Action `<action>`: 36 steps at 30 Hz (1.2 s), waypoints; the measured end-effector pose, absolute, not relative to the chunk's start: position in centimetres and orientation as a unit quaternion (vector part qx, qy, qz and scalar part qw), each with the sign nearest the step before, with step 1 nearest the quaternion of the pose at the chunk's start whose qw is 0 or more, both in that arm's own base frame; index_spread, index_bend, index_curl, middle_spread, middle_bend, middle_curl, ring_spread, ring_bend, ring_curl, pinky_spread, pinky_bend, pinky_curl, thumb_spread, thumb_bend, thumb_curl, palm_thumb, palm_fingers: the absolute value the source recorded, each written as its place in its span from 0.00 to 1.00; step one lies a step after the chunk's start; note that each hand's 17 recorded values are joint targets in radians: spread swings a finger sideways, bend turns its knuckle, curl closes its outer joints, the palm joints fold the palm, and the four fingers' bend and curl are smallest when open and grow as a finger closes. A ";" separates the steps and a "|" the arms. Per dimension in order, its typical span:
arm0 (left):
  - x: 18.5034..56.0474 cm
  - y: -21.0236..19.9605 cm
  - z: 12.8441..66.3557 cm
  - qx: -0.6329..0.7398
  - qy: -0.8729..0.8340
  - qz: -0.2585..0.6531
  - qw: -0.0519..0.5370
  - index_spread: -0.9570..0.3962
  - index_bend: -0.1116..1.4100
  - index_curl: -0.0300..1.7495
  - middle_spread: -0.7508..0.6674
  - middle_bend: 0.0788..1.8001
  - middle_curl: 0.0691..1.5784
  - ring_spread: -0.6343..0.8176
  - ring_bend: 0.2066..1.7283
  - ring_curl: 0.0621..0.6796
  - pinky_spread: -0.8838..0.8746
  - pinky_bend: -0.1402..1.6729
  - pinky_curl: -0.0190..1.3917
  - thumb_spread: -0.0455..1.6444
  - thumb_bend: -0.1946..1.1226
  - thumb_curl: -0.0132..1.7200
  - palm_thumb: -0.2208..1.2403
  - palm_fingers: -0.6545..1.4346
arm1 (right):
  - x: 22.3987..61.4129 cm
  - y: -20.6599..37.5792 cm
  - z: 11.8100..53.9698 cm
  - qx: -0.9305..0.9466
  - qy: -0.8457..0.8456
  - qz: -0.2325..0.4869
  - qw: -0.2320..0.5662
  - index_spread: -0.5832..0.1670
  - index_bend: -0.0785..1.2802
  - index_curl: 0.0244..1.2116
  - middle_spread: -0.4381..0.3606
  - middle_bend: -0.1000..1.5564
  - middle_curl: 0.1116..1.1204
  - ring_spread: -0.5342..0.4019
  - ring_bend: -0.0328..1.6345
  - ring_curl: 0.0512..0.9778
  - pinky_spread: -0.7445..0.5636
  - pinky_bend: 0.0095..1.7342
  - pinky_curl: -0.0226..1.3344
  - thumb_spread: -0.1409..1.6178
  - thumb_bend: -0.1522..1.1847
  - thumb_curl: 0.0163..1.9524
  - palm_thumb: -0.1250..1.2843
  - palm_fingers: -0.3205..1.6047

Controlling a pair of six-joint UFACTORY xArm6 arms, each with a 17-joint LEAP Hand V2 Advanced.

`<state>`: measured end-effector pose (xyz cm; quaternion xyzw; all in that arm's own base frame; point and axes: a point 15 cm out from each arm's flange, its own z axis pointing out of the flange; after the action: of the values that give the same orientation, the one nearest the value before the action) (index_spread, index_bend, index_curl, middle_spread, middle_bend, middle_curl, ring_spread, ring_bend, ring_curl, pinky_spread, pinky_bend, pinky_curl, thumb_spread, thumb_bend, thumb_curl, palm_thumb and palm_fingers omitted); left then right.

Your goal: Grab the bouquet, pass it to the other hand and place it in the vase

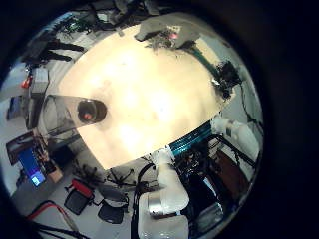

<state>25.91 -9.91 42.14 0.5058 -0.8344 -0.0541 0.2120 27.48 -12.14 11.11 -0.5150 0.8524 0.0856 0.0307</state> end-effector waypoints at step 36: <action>27.0 -10.0 42.0 0.504 -0.835 -0.057 0.214 0.80 0.19 0.21 0.87 0.06 0.15 0.85 0.19 0.25 0.87 0.32 0.13 0.66 0.13 0.19 0.42 0.33 | 29.7 -11.8 11.4 -0.529 0.848 0.031 0.003 0.23 0.59 0.58 0.30 0.69 0.54 0.32 0.77 0.43 0.34 0.76 0.22 0.62 0.11 0.28 0.80 0.86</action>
<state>27.04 -10.05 41.98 0.5044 -0.8346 -0.0571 0.2137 29.70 -11.77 11.42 -0.5289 0.8481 0.0309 0.0035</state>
